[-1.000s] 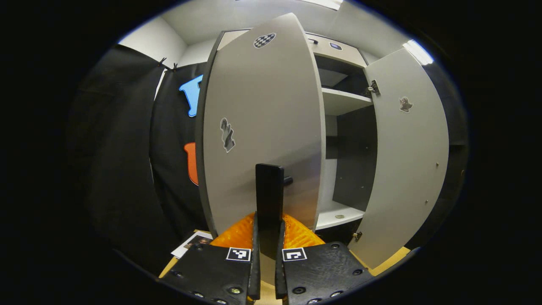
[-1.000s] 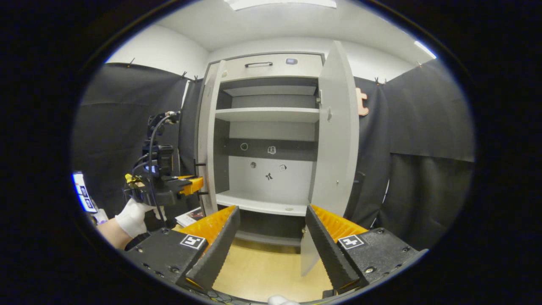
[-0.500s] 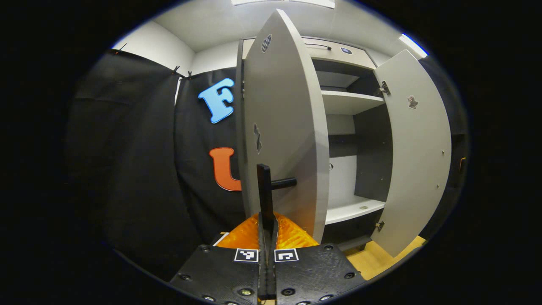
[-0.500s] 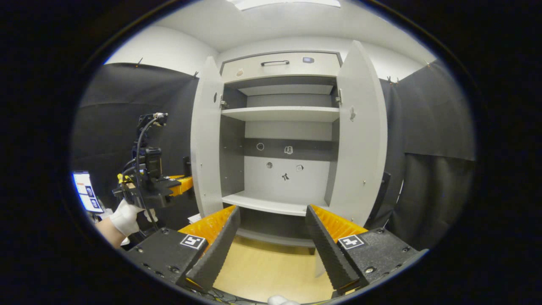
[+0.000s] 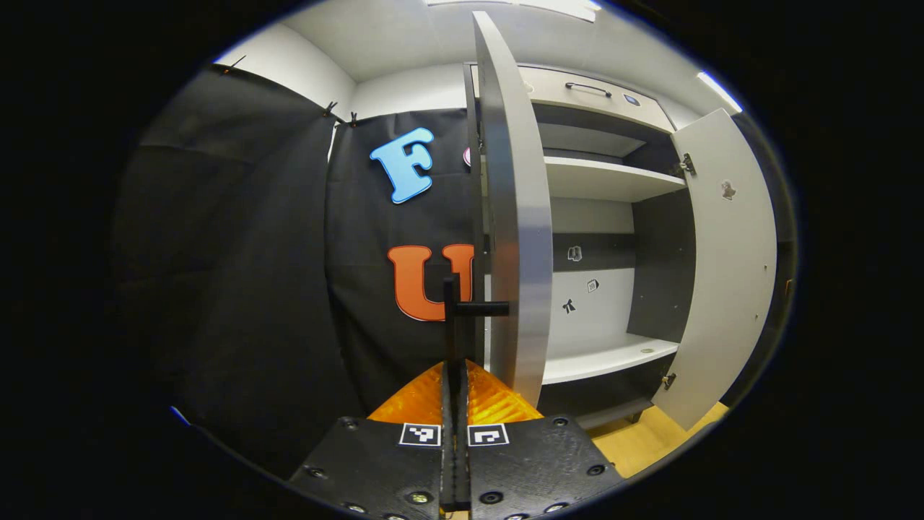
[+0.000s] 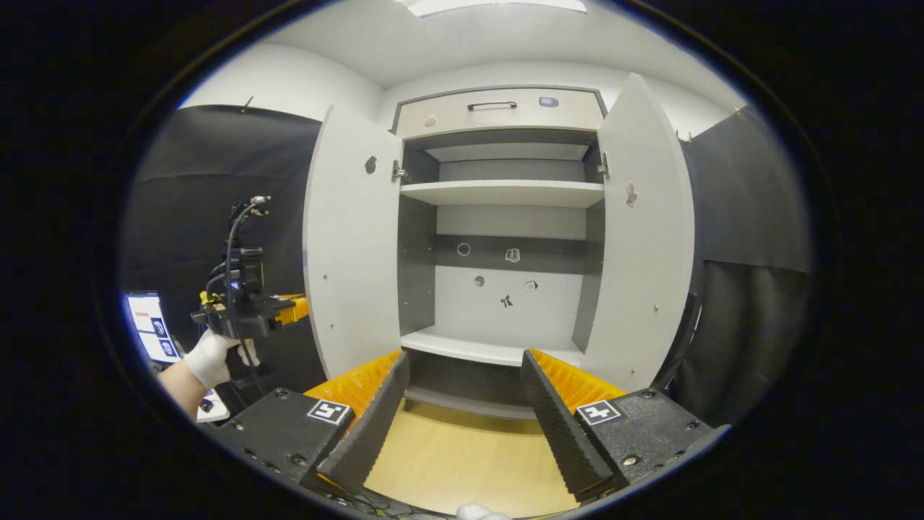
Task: Open the right door of the double-door shoe cabinet with the right hand, and open the left door with the left hand.
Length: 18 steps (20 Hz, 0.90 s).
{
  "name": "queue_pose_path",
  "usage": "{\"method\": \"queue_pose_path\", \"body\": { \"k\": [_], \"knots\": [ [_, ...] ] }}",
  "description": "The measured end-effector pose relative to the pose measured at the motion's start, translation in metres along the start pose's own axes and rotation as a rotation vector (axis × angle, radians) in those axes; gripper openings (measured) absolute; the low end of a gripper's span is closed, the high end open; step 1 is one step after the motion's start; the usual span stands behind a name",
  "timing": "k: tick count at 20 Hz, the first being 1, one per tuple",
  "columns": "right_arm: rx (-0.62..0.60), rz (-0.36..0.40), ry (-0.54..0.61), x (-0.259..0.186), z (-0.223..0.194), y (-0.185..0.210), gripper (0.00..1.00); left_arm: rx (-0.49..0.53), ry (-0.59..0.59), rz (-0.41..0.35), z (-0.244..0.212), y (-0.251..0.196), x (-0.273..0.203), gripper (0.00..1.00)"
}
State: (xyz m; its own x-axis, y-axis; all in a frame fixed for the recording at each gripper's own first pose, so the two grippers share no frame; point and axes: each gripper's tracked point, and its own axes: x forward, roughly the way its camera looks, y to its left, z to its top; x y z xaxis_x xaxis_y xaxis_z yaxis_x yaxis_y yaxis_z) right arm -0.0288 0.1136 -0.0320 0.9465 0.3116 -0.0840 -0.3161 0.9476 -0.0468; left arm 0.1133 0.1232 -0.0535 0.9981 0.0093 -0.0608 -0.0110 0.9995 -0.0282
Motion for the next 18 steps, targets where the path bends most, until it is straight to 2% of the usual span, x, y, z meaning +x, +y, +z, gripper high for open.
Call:
{"method": "queue_pose_path", "body": {
  "k": [4, 5, 6, 13, 14, 18],
  "knots": [
    [0.010, -0.027, 0.004, -0.003, -0.001, -0.002, 0.99, 0.054, -0.009, -0.018, -0.001, 0.001, 0.000, 0.00],
    [0.012, -0.038, 0.000, -0.004, 0.000, -0.004, 0.99, 0.059, -0.009, -0.019, -0.001, 0.000, 0.000, 0.08],
    [0.014, -0.046, -0.005, -0.005, 0.002, -0.005, 0.99, 0.058, -0.007, -0.019, -0.001, 0.001, 0.000, 0.00],
    [0.017, -0.075, -0.015, -0.011, 0.004, -0.009, 0.99, 0.063, 0.001, 0.011, 0.000, 0.006, -0.004, 0.03],
    [0.015, -0.086, -0.014, -0.011, 0.005, -0.012, 0.99, 0.058, 0.001, 0.027, -0.001, 0.013, -0.005, 0.00],
    [0.020, -0.114, -0.025, -0.013, 0.009, -0.019, 0.99, -0.012, -0.001, 0.083, 0.000, 0.040, -0.019, 0.70]
  ]
}}
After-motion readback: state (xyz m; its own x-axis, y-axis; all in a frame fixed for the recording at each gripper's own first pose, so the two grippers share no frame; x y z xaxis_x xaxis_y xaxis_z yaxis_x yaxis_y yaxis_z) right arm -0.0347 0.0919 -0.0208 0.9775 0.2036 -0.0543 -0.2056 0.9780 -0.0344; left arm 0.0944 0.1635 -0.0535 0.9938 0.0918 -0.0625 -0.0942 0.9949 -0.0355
